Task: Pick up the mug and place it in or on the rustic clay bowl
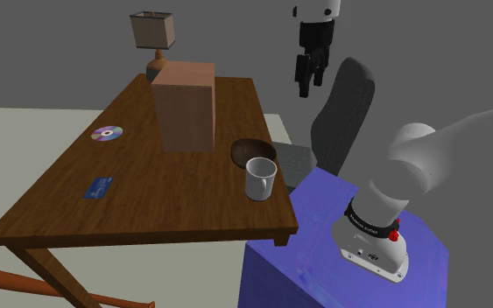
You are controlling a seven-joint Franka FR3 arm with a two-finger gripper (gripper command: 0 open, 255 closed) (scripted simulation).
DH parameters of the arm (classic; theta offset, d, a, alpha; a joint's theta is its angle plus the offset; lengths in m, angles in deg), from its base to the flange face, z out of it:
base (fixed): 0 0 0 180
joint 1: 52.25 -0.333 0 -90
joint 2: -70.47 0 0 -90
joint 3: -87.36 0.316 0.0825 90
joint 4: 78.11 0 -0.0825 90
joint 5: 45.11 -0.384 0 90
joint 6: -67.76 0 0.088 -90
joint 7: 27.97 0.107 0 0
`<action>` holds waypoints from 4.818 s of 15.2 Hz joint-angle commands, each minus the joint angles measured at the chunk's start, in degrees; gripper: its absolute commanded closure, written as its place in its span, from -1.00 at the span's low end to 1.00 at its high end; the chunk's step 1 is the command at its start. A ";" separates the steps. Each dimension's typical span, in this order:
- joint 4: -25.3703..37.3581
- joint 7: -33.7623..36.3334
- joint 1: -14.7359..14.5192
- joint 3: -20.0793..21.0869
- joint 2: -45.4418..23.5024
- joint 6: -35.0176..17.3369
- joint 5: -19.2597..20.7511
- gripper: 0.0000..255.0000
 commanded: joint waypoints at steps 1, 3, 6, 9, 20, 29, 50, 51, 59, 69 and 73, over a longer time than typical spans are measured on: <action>0.00 0.00 0.00 0.00 0.00 0.00 0.00 -1.00; -3.98 0.27 -0.93 0.51 0.93 -4.04 -1.47 -1.00; -9.53 0.59 -2.48 1.44 1.71 -10.34 -3.75 -1.00; -14.55 0.81 -4.21 2.57 1.66 -17.00 -6.17 -1.00; -26.20 0.71 -10.54 6.98 -5.57 -40.73 -14.30 -1.00; -28.73 0.49 -10.99 7.70 -8.99 -46.68 -15.24 -1.00; -25.37 1.06 -10.62 7.04 -4.99 -39.34 -14.24 1.00; -24.83 1.13 -10.57 6.94 -4.53 -38.35 -14.10 1.00; -20.12 1.68 -10.20 6.18 -1.75 -30.89 -13.11 1.00; -12.08 -1.46 -7.57 2.51 -4.65 -25.39 -9.88 1.00; -6.71 -5.85 -5.09 -1.21 -10.72 -25.73 -7.22 1.00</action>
